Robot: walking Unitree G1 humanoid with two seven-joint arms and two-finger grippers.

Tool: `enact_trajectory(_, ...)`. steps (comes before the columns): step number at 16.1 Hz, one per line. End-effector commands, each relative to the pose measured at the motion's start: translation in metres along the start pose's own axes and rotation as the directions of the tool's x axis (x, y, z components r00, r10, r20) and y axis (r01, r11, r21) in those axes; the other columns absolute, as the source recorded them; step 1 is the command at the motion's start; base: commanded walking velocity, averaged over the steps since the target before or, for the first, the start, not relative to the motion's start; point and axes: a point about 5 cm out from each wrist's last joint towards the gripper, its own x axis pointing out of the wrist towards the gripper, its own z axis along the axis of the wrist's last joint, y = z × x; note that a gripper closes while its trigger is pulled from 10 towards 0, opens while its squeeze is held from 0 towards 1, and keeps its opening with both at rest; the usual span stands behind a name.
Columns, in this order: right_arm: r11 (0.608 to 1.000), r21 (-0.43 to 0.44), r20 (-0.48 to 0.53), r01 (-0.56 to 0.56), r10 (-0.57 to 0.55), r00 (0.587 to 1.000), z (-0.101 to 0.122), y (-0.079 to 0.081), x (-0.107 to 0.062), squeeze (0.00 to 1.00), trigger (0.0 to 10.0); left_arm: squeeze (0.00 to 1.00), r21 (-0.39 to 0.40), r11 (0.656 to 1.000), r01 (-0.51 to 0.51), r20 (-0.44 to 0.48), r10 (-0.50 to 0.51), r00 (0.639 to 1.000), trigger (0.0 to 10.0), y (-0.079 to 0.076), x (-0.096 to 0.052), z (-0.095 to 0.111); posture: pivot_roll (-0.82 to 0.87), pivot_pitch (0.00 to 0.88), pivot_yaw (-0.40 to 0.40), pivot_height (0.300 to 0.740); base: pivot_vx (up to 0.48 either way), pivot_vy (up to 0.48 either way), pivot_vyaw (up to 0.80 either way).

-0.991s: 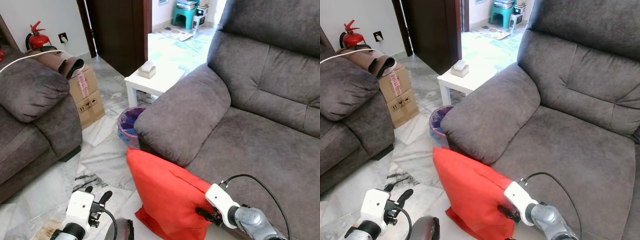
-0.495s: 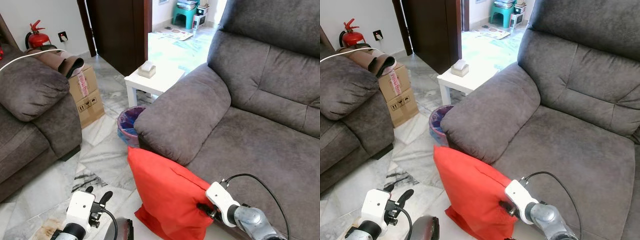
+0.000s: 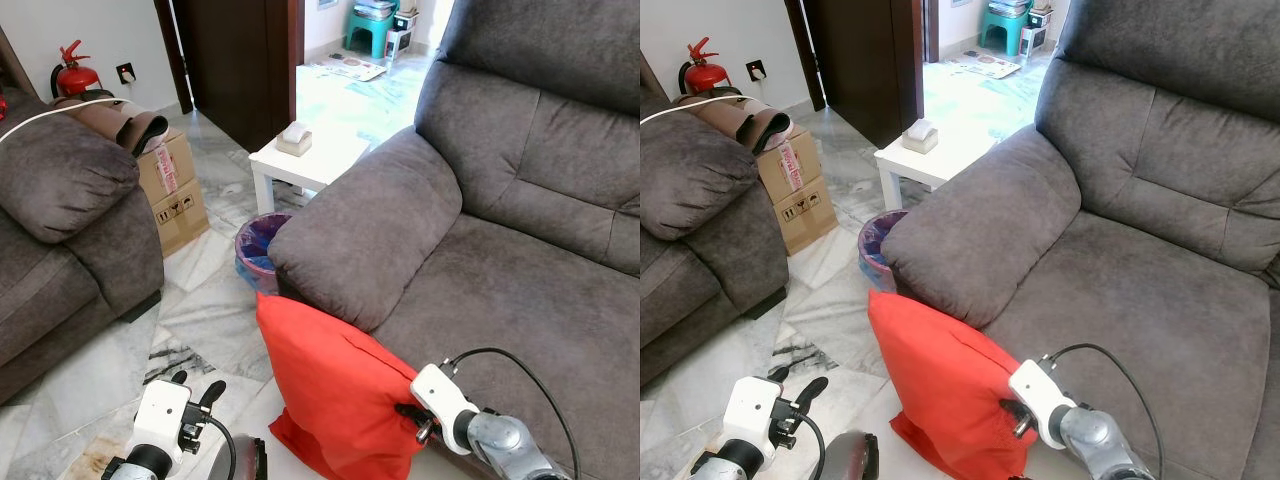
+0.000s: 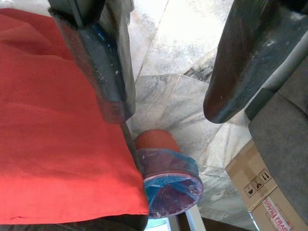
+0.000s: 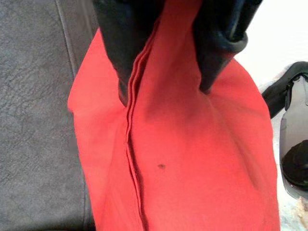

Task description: Move the pillow to the sofa from floor

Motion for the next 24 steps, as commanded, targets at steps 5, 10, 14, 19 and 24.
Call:
enact_trajectory(5, 1.0, 0.01, 0.007, -0.007, 0.007, 1.0, -0.004, 0.005, 0.0, 0.0, 0.0, 0.0, 0.005, 1.0, 0.007, -0.011, -0.007, 1.0, 10.0, 0.0, 0.0, -0.002, 0.23, 0.082, -0.027, 0.604, 0.0, 0.0, 0.0)
enact_trajectory(10, 1.0, 0.011, 0.03, -0.01, 0.01, 1.0, -0.002, 0.007, 0.001, 0.0, 0.0, 0.0, 0.002, 1.0, 0.01, -0.008, -0.01, 1.0, 10.0, -0.002, 0.001, -0.003, 0.22, 0.065, -0.032, 0.604, 0.0, 0.0, 0.0)
enact_trajectory(14, 0.999, 0.019, 0.061, -0.03, 0.028, 0.998, 0.001, 0.013, 0.004, 0.0, 0.0, 0.0, -0.003, 1.0, 0.004, -0.008, -0.004, 1.0, 10.0, -0.002, 0.001, -0.003, 0.23, 0.061, -0.035, 0.604, 0.0, 0.0, 0.0)
enact_trajectory(19, 0.999, 0.038, 0.08, -0.007, 0.004, 0.997, 0.006, 0.011, 0.005, 0.0, 0.0, 0.0, -0.022, 1.0, -0.021, -0.007, 0.021, 1.0, 10.0, 0.003, 0.0, -0.002, 0.23, 0.07, -0.042, 0.604, 0.0, 0.0, 0.0)
enact_trajectory(24, 0.998, 0.061, 0.095, 0.034, -0.04, 0.995, 0.003, 0.015, 0.007, 0.0, 0.0, 0.0, -0.022, 0.999, -0.038, -0.01, 0.038, 0.999, 10.0, 0.006, -0.001, -0.003, 0.22, 0.077, -0.045, 0.604, 0.0, 0.0, 0.0)
